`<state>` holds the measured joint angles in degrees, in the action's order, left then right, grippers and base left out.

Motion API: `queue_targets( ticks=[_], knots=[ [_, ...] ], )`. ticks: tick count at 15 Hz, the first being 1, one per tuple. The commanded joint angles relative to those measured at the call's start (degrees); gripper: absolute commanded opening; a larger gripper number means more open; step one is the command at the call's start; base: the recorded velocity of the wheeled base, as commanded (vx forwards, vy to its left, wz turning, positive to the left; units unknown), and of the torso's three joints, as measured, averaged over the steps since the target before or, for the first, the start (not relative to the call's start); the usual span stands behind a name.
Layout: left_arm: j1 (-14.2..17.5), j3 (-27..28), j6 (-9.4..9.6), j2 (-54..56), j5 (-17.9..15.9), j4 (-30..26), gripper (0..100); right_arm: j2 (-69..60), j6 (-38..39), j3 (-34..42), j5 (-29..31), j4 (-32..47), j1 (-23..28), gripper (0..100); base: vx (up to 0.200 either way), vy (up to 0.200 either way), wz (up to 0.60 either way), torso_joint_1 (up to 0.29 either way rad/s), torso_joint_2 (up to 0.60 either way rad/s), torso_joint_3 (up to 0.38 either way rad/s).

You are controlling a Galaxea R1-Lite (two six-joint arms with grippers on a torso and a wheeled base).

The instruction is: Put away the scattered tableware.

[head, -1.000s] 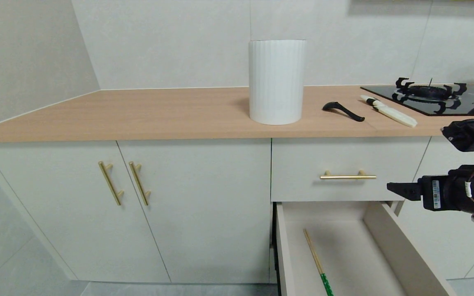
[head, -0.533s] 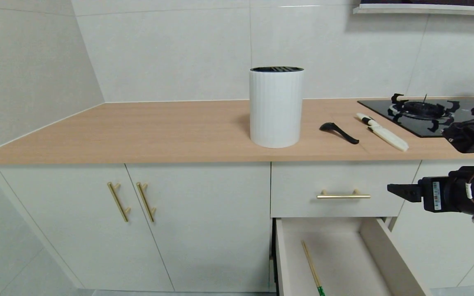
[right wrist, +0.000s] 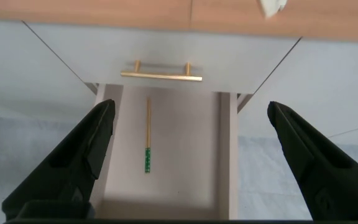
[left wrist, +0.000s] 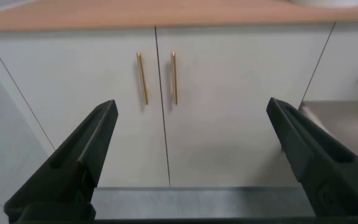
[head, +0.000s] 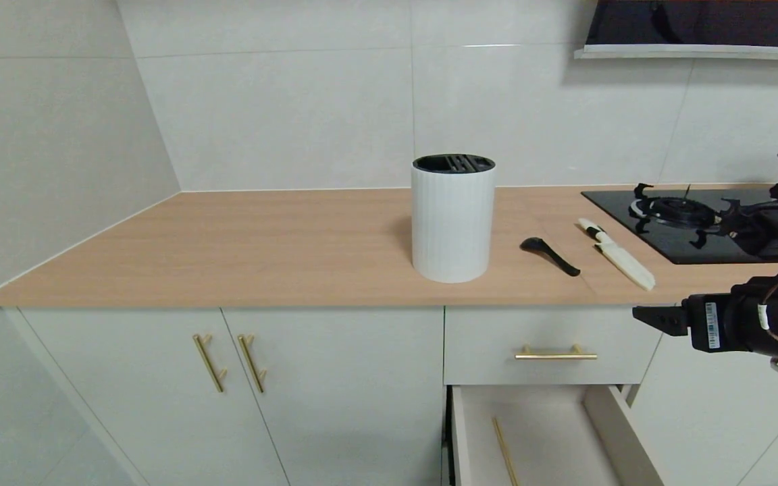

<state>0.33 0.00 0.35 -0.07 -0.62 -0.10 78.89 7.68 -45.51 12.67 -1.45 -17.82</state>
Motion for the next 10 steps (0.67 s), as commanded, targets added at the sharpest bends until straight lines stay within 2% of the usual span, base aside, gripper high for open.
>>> queue_targets(
  ticks=[1,5,10],
  knots=[
    [0.02,0.00,0.00,-0.01,0.01,0.01,100,0.57,-0.03,0.16,-0.01,-0.13,-0.02,100,0.000,0.000,0.00,0.203,-0.48,-0.295],
    [0.02,0.00,0.00,-0.01,0.01,0.01,100,0.57,-1.35,0.95,-0.01,-0.31,-0.02,100,0.000,0.000,0.00,0.214,-0.49,-0.281],
    [0.02,0.00,0.00,-0.01,0.01,0.01,100,3.47,-1.88,1.39,-0.54,-1.19,-0.19,100,0.000,0.000,0.00,0.046,-0.10,-0.058]
  ],
)
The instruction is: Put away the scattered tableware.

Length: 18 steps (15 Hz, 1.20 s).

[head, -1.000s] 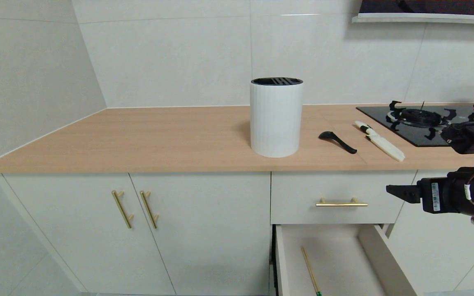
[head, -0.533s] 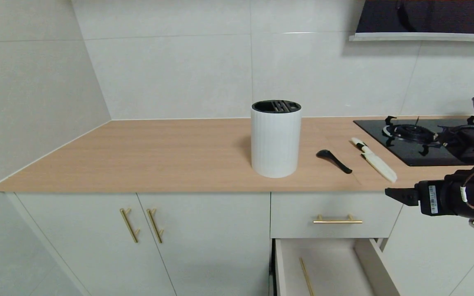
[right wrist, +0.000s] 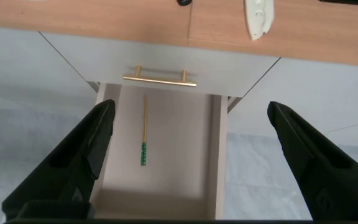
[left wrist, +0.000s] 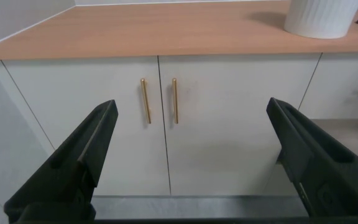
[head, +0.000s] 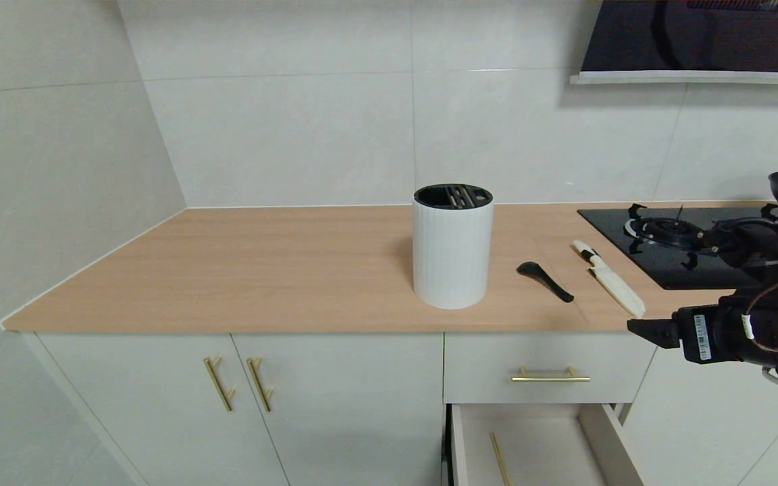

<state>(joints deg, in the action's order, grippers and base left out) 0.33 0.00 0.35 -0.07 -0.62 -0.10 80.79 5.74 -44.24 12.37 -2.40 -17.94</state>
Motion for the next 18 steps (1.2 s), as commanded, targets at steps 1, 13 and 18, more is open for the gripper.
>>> queue_targets(
  ticks=[1,13,18],
  knots=[
    [0.02,0.00,0.00,-0.01,0.01,0.01,100,2.53,-0.12,-0.58,-3.14,-2.17,0.37,100,0.000,0.000,0.00,0.000,0.00,0.000],
    [0.02,0.00,0.00,-0.01,0.01,0.01,100,33.47,-14.27,-23.08,-34.17,-17.73,12.32,100,0.000,0.000,0.00,0.000,0.00,0.000],
    [0.02,0.00,0.00,-0.01,0.01,0.01,100,42.79,-14.53,-27.04,-34.35,-22.12,13.90,100,0.000,0.000,0.00,0.000,0.00,0.000]
  ],
)
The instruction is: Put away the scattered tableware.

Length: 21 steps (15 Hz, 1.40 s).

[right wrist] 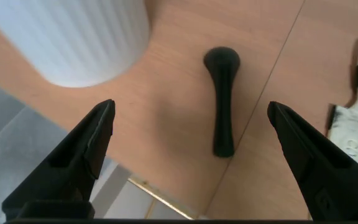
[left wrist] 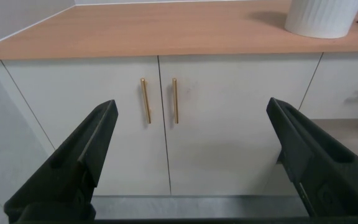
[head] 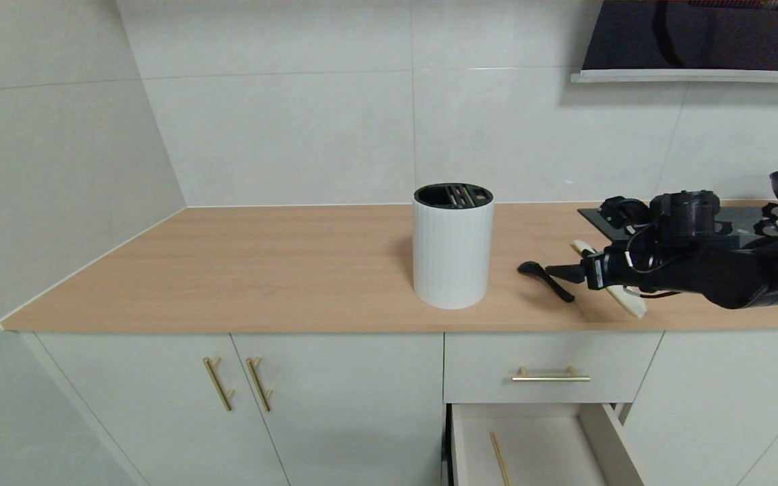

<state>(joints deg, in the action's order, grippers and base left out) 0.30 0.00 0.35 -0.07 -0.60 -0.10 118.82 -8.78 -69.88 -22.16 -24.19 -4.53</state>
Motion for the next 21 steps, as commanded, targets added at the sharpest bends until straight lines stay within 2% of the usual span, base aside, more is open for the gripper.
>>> queue_targets(
  ticks=[1,3,11,19,20,21],
  knots=[
    [0.05,0.00,0.00,-0.01,-0.02,0.01,100,6.42,-0.10,-2.28,0.54,-1.21,0.58,100,0.000,0.000,0.00,0.000,0.00,0.000],
    [0.05,0.00,0.00,-0.01,-0.02,0.01,100,9.32,-0.19,-3.25,1.68,-3.59,0.49,100,0.000,0.000,0.00,0.000,0.00,0.000],
    [0.05,0.00,0.00,-0.01,-0.02,0.01,100,15.12,-0.45,-6.94,4.94,-3.85,0.23,100,0.000,0.000,0.00,0.000,0.00,0.000],
    [0.05,0.00,0.00,-0.01,-0.02,0.01,100,15.74,-0.45,-7.47,6.25,-3.85,0.14,100,0.000,0.000,0.00,0.000,0.00,0.000],
    [0.05,0.00,0.00,-0.01,-0.02,0.01,100,15.74,-0.45,-7.38,6.34,-3.85,0.05,0,0.000,0.000,0.00,0.000,0.00,0.000],
    [0.05,0.00,0.00,-0.01,-0.02,0.01,100,15.74,-0.45,-7.29,6.34,-3.85,-0.12,0,0.000,0.000,0.00,0.000,0.00,0.000]
  ],
)
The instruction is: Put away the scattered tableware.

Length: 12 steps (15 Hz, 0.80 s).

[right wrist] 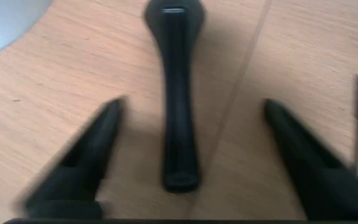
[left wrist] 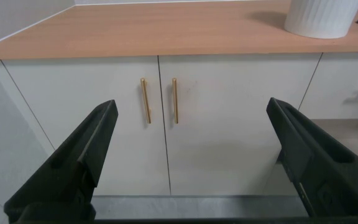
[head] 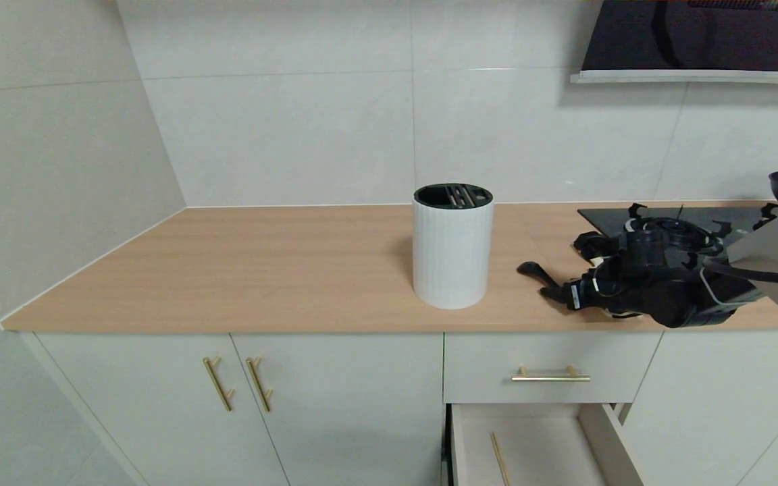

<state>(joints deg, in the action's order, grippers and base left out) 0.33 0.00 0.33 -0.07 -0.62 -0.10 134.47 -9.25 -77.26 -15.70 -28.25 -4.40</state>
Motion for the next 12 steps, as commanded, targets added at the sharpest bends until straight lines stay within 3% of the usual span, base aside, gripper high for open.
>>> queue_targets(
  ticks=[1,8,12],
  knots=[
    [0.02,0.00,0.02,-0.01,0.01,0.01,100,0.09,0.02,0.10,-0.12,0.21,-0.61,0,0.000,0.000,0.00,0.000,0.00,0.000],
    [0.02,0.00,0.02,-0.01,0.01,0.01,100,-1.32,0.46,0.36,1.29,1.61,-1.14,0,0.000,0.000,0.00,0.000,0.00,0.000],
    [0.02,0.00,0.02,-0.01,0.01,0.01,100,-15.47,8.73,1.24,12.10,18.23,-4.83,0,0.000,0.000,0.00,0.000,0.00,0.000]
  ],
)
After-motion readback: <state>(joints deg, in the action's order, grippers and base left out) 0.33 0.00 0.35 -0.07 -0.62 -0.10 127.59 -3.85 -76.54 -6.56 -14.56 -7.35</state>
